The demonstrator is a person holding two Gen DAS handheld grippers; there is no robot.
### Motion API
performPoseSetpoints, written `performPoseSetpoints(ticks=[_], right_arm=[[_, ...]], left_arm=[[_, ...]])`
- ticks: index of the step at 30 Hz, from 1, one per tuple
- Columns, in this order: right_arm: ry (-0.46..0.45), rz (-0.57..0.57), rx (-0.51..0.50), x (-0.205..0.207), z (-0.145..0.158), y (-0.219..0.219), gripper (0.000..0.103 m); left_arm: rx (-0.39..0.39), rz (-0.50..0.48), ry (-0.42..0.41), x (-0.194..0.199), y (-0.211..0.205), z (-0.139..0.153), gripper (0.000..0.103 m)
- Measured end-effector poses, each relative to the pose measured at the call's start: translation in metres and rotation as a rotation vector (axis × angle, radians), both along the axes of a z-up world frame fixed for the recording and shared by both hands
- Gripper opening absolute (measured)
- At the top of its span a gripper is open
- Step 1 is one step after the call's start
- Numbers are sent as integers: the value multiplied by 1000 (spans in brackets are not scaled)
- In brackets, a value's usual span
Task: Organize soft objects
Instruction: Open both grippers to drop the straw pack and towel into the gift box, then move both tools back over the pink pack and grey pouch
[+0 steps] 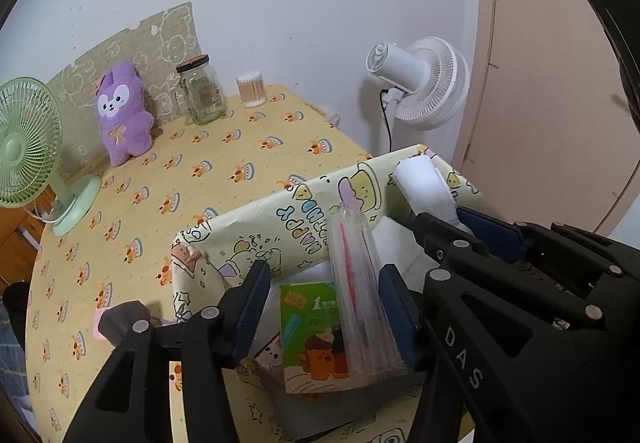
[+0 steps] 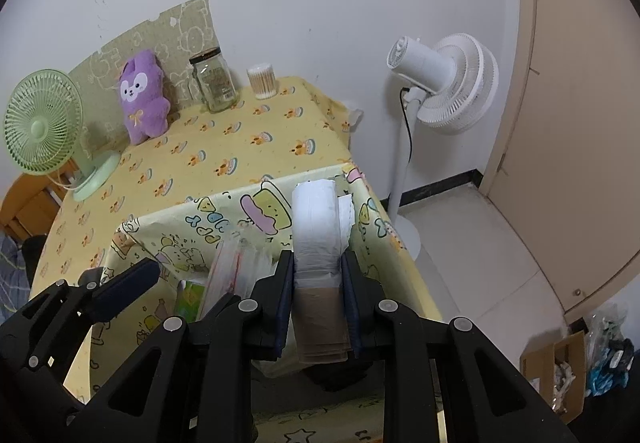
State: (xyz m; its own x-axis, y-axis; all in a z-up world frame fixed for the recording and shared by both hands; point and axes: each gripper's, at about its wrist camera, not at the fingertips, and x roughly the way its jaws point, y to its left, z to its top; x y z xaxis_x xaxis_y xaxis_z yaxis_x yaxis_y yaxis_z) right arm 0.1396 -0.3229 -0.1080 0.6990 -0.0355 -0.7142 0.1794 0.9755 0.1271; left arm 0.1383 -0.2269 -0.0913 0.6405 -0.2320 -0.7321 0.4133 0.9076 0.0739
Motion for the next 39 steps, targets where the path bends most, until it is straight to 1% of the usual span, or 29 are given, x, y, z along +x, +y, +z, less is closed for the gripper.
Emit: performPoseSetpoints(ticks=[3, 8, 9, 10, 11, 12, 14, 19, 21, 22, 25, 28, 31, 32, 33, 36, 39], right_arm=[[1, 9, 1, 2, -1, 2, 28], [13, 32, -14, 4, 1, 10, 28], [9, 34, -14, 3, 2, 12, 29], [4, 34, -14, 2, 2, 13, 33], [-2, 34, -14, 1, 3, 15, 46], [-7, 31, -12, 0, 4, 16, 67], [-14, 8, -6, -5, 5, 18, 87], [-8, -10, -23, -12, 7, 26, 87], [-12, -17, -31, -14, 9, 28, 87], [-21, -27, -38, -16, 12, 30, 87], [-33, -42, -61, -21, 18, 34, 90], [-42, -45, -78, -24, 24, 38, 91], [-70, -52, -88, -27, 32, 44, 93], [-76, -56, -88, -28, 33, 45, 97], [-82, -52, -85, -28, 35, 47, 100], [-110, -42, -60, -29, 42, 55, 102], [-131, -46, -57, -31, 45, 65, 103]], left_arm=[[-4, 3, 6, 1, 2, -1, 58], [-3, 15, 6, 1, 9, 2, 58], [-1, 19, 3, 0, 10, 2, 58], [0, 23, -1, -1, 12, 3, 59], [0, 25, -3, -2, 14, 3, 59], [0, 26, -4, -3, 16, 4, 60], [-2, 26, -9, -5, 19, 4, 62], [-22, 28, 3, -9, 27, 5, 64], [-49, 45, -1, -10, 32, 7, 71], [-63, 54, -12, -12, 34, 8, 76], [-80, 48, -26, -15, 39, 12, 80], [-83, 39, -38, -17, 42, 18, 80], [-99, 51, -64, -20, 50, 26, 84], [-96, 49, -69, -20, 52, 28, 84], [-89, 54, -80, -21, 54, 31, 84], [-73, 82, -130, -25, 64, 39, 86], [-67, 96, -135, -24, 76, 42, 86]])
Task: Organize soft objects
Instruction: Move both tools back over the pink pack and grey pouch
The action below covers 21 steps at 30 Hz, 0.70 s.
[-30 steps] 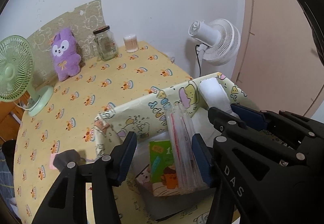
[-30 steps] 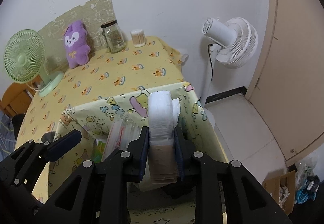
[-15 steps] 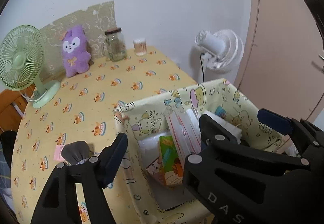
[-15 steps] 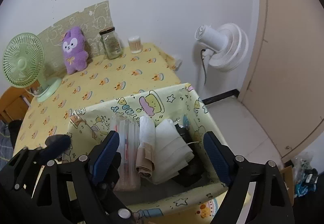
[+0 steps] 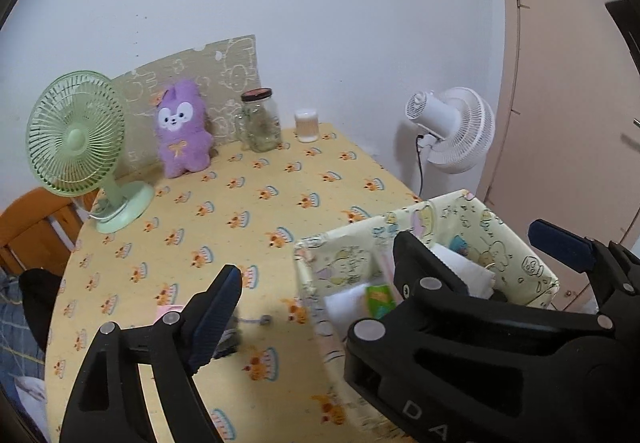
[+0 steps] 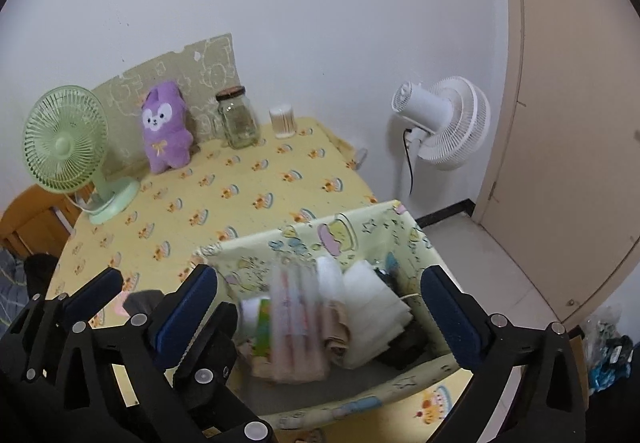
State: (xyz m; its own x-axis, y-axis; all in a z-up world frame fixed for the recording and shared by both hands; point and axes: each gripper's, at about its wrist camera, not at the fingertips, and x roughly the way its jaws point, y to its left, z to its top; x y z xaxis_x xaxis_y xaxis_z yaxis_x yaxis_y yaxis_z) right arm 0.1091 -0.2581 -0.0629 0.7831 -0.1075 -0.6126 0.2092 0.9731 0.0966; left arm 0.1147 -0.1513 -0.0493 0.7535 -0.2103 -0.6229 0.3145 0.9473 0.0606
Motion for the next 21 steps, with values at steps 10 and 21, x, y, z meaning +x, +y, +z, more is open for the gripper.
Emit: performPoseSetpoints(ticks=[10, 21], right_arm=[[-11, 36, -11, 1, 5, 44, 103], [-33, 85, -23, -3, 7, 81, 103]], left_arm=[[-20, 52, -17, -3, 46, 1, 86], [-32, 93, -36, -10, 79, -2, 86]])
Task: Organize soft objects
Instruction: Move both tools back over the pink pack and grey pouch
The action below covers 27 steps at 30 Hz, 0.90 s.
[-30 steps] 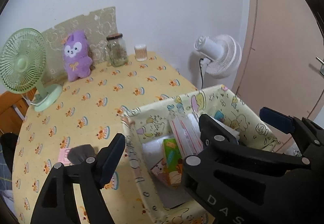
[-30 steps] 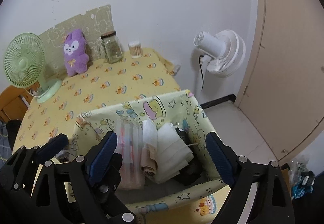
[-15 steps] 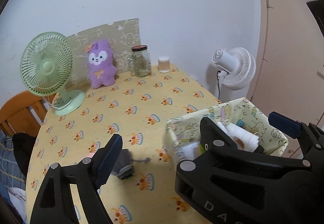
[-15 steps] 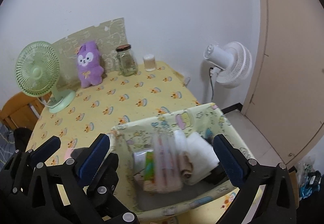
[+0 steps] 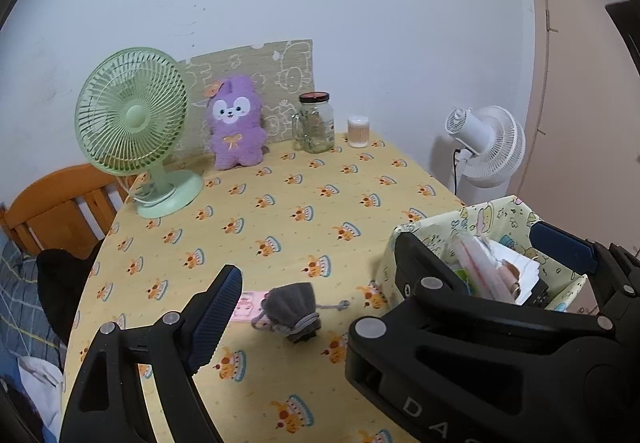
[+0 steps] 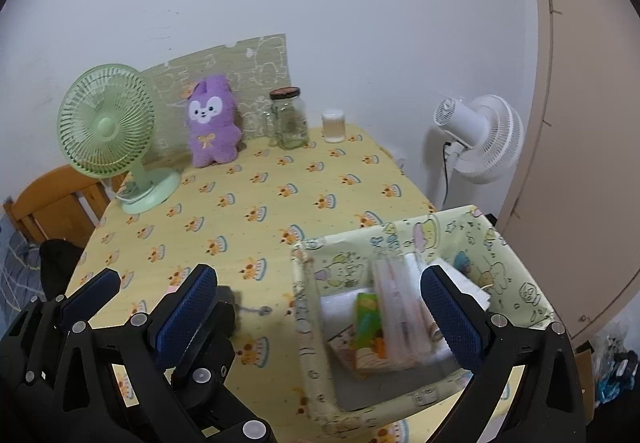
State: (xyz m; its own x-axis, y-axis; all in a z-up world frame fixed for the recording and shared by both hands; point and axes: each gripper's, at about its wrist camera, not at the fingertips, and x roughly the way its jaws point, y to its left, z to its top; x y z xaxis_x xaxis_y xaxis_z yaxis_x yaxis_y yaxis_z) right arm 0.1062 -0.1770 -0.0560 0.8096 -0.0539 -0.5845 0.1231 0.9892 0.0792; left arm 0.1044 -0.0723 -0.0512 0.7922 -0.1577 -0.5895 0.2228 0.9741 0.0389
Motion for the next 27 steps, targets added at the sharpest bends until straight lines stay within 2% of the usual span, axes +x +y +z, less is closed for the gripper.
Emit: performPoseSetpoints(ticks=[8, 14, 21, 24, 27], right_arm=[[1, 8, 20, 2, -14, 23, 103], [10, 65, 8, 7, -31, 45, 103], [100, 142, 1, 19, -57, 76, 103], [101, 163, 10, 23, -66, 85, 103], [77, 141, -42, 28, -71, 94, 103]], left_arm=[[12, 22, 16, 2, 23, -15, 87], [15, 24, 42, 2, 47, -32, 88], [-4, 68, 117, 8, 73, -57, 88], [6, 101, 121, 11, 79, -65, 89], [9, 136, 123, 16, 86, -73, 89]])
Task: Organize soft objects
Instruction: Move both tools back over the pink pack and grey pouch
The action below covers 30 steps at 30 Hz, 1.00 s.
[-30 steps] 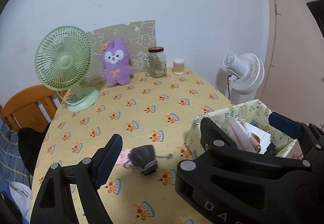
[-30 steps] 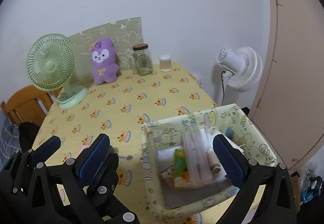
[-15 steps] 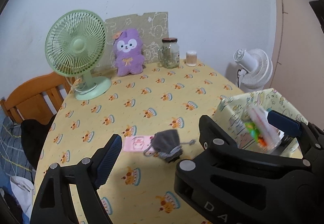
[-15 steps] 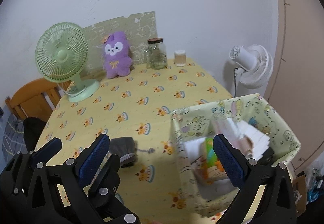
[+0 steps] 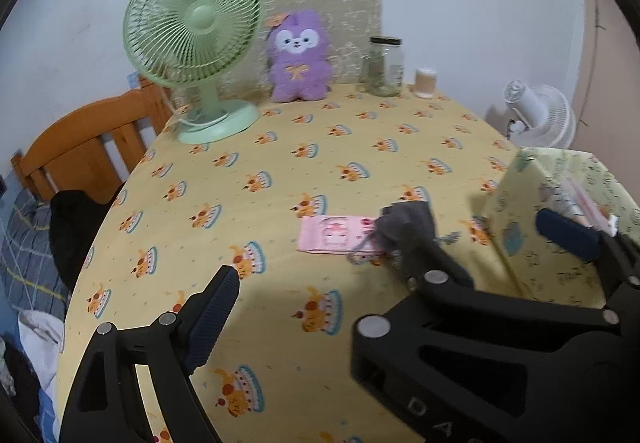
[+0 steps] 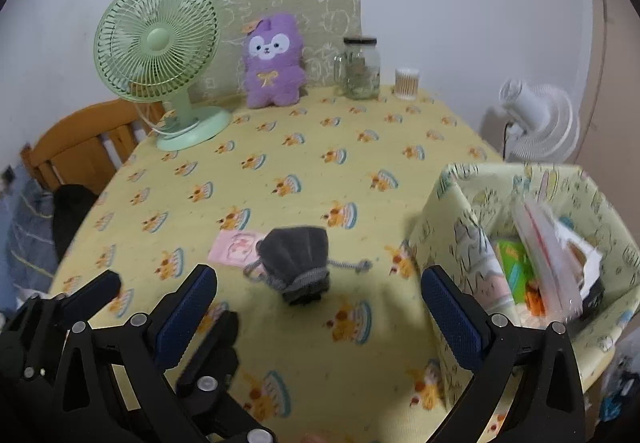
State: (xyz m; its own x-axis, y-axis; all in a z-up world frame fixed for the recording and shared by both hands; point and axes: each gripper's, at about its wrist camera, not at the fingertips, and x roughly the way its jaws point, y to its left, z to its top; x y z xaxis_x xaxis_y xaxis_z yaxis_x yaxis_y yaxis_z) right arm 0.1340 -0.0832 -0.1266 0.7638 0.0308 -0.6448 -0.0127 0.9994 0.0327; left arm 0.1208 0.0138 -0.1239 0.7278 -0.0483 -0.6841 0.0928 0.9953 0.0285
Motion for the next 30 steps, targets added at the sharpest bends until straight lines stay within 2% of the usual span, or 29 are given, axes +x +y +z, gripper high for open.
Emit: performPoseSetpoints(ticks=[4, 11, 16, 22, 30], right_arm=[[-26, -12, -52, 5, -5, 7, 103], [-24, -5, -56, 14, -4, 15, 103], [23, 23, -25, 27, -13, 23, 103], [90, 37, 22, 47, -35, 24, 103], [192, 18, 37, 71, -63, 21, 103]], left_arm=[[-3, -7, 9, 5, 5, -6, 89], [-21, -7, 3, 13, 15, -6, 91], [-4, 14, 22, 23, 24, -13, 91], [11, 24, 79, 41, 22, -32, 91], [31, 29, 167, 59, 18, -54, 92]])
